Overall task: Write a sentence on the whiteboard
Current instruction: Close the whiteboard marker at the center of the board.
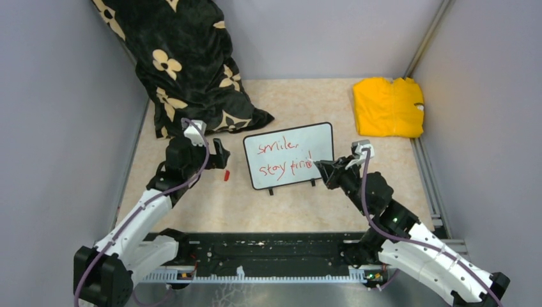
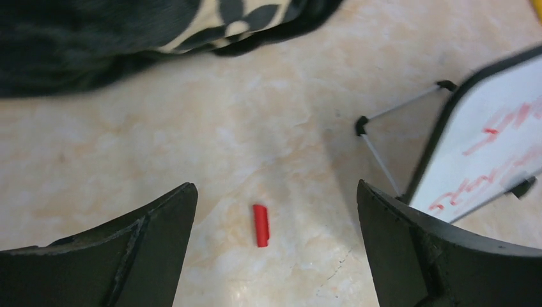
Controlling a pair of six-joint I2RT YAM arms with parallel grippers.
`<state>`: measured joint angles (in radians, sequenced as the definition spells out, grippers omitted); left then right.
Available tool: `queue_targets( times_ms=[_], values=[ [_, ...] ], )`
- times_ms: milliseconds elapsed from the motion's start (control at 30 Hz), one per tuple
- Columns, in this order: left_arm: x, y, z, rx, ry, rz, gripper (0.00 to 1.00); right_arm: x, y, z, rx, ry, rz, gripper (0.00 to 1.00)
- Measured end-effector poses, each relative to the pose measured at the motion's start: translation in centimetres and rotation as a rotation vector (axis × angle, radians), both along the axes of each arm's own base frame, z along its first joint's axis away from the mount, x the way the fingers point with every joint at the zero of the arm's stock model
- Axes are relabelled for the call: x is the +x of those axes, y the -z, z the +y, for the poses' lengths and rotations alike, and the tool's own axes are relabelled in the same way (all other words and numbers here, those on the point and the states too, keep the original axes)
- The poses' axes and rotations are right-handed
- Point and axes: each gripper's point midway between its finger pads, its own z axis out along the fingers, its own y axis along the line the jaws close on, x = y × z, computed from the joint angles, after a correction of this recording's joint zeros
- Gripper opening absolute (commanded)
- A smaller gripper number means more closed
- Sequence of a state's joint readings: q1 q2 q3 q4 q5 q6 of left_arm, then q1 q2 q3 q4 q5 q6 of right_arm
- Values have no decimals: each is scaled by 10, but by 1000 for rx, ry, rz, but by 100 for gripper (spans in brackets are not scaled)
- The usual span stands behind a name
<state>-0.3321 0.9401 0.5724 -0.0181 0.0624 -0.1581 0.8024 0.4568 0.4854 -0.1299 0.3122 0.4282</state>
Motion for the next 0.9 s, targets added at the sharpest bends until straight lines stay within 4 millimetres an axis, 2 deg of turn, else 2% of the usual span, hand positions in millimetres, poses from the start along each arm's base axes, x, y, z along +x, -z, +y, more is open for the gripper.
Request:
queue_targets(
  times_ms=[100,200,367,467,700,900],
  values=[
    [2,6,19,3,-140,67,99,-1,-8,3,-5,-23,-16,0],
    [2,22,27,6,-216,146,99,-1,-11,5,-18,-35,-26,0],
    [-2,64,25,67,-218,324,99,0,-10,7,-43,-47,-31,0],
    [-1,83,21,112,-194,425,98,-1,-9,8,-54,-57,-35,0],
    [7,104,12,158,-152,550,87,-2,-9,10,-67,-76,-43,0],
    [1,125,8,205,-99,637,75,-1,-5,12,-88,-84,-36,0]
  ],
)
